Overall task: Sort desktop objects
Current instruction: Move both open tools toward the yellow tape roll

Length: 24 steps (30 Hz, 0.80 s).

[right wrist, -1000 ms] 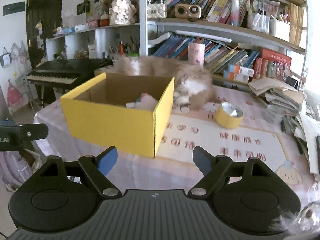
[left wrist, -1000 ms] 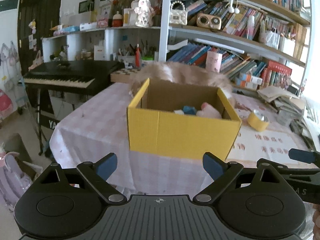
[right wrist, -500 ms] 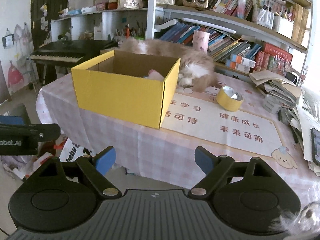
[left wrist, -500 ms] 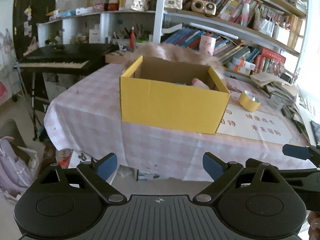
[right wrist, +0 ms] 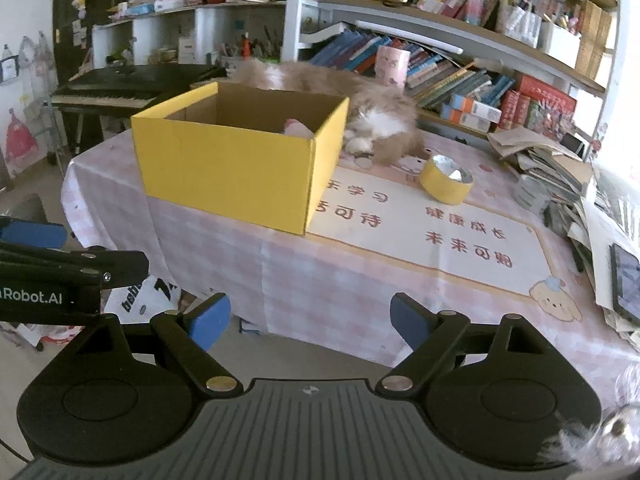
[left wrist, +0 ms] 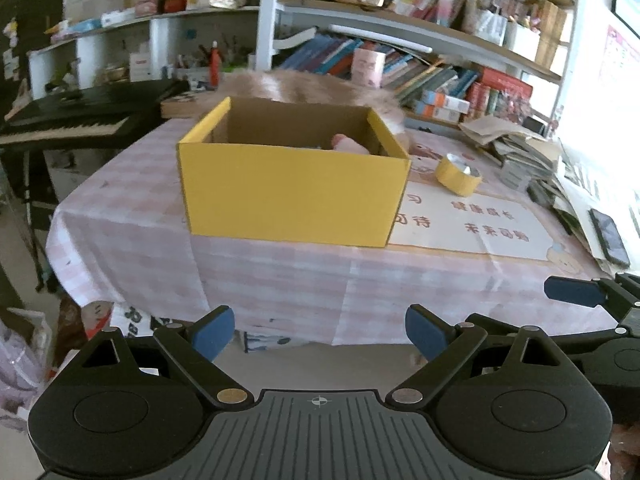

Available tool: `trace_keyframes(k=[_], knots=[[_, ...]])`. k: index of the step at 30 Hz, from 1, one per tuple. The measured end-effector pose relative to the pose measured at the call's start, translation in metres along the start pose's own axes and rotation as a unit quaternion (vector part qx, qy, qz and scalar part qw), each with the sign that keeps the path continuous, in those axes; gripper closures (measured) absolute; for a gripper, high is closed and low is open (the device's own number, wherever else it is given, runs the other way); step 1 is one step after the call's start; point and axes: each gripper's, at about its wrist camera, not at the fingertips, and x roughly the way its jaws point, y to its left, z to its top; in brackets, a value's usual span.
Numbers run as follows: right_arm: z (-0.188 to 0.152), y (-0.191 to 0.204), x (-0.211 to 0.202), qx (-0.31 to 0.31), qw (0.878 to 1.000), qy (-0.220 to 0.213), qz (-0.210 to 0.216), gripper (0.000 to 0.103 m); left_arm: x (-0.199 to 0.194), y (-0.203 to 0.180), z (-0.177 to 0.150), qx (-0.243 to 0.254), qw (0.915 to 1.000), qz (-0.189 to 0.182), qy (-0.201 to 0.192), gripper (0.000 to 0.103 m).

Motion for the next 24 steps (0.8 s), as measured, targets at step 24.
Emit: trace_keyframes(k=[24], knots=[[-0.008,-0.079,0.006,0.072,0.993,0.016,-0.090,0.016,0.048,-0.078,0.027,0.087,0.9939,-0.066,0.017,0.008]])
